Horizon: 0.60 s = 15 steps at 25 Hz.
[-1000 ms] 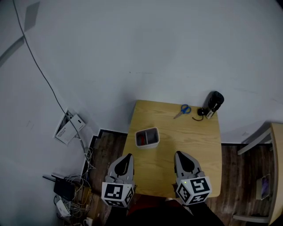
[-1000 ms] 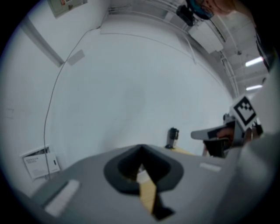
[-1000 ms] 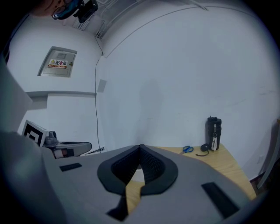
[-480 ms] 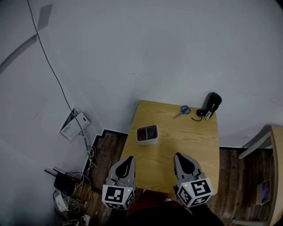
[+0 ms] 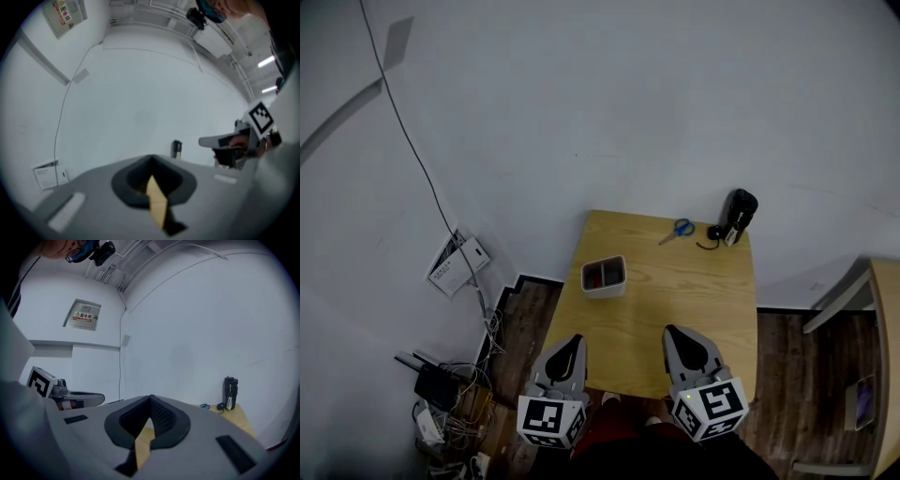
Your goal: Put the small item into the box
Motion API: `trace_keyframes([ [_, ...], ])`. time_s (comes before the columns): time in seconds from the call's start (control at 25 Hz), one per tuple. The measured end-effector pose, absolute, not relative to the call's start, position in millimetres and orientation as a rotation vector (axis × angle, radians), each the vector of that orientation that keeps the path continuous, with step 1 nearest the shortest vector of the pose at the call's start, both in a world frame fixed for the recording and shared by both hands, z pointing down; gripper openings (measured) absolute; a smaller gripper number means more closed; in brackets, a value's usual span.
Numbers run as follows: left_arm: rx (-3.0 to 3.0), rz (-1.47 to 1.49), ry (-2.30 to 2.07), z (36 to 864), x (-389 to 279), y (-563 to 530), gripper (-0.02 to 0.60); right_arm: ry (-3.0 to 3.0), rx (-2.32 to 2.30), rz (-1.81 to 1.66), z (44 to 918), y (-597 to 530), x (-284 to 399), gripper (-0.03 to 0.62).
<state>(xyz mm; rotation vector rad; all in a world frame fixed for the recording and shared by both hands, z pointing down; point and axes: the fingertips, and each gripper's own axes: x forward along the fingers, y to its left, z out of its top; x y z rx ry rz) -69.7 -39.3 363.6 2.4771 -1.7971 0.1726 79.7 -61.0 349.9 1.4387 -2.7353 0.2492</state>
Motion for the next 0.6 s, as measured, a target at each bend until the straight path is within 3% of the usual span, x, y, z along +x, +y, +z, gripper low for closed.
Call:
trace_keyframes([
  [0.6,2.495,0.173,-1.804,363.1,-36.3,-9.0,0.002,-2.771,1.419,0.227,345.8,-30.2,108.6,0.008],
])
